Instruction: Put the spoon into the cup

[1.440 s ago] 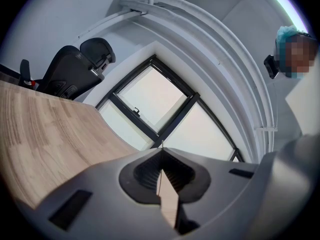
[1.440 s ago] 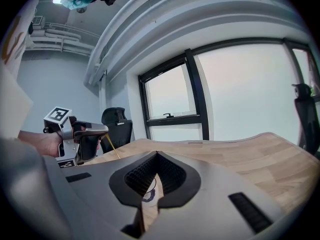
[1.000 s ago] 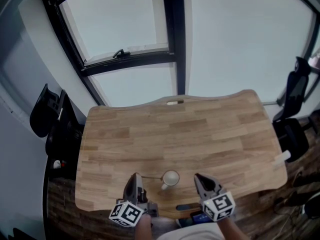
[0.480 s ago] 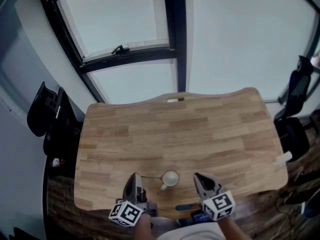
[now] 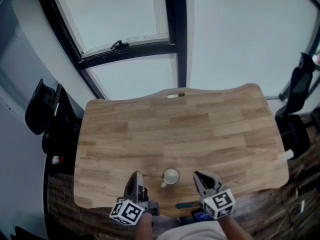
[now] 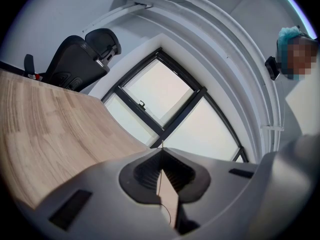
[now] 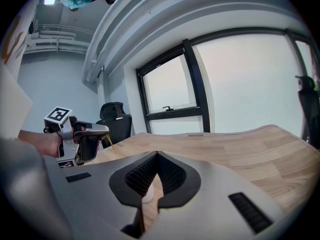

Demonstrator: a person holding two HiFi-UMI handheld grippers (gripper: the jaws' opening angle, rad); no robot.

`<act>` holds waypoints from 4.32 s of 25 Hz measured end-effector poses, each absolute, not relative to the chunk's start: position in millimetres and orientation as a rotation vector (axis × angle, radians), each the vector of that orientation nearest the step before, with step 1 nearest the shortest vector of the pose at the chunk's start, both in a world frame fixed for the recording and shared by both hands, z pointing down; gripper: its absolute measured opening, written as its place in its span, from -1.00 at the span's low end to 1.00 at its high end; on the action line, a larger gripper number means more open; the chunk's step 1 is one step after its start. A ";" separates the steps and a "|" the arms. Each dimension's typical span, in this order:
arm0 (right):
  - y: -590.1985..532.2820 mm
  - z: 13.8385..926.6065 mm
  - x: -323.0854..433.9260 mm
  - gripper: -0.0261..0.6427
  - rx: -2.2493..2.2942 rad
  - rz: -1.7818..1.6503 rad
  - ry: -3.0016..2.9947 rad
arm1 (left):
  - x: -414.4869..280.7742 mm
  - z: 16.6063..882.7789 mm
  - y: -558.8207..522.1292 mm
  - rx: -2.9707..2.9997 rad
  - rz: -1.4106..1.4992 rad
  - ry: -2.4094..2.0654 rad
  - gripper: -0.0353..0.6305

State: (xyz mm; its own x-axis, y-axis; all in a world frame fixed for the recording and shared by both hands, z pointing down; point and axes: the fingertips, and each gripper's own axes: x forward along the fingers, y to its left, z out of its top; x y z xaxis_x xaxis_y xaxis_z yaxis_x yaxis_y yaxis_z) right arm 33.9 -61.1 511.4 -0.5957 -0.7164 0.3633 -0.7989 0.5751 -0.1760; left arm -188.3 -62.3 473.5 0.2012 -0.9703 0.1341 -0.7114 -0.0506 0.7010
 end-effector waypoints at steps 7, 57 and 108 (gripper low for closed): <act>-54.1 520.3 35.0 -0.93 1.187 0.485 -2.513 | -189.5 480.0 -61.2 1.831 -0.480 -1.580 -0.89; -67.6 533.0 38.1 -0.93 1.247 0.529 -2.514 | -186.8 510.5 -65.8 1.784 -0.424 -1.566 -0.89; -69.6 538.6 23.3 -0.93 1.215 0.501 -2.509 | -176.4 524.8 -68.1 1.803 -0.372 -1.531 -0.89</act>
State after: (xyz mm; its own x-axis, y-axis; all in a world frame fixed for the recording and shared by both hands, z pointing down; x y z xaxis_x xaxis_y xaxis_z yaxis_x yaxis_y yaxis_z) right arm 23.3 -69.6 538.6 -0.5935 -0.6881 0.4175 -0.7956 0.5798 -0.1755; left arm -176.4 -68.1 524.8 0.2493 -0.9402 0.2319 -0.7293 -0.0247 0.6838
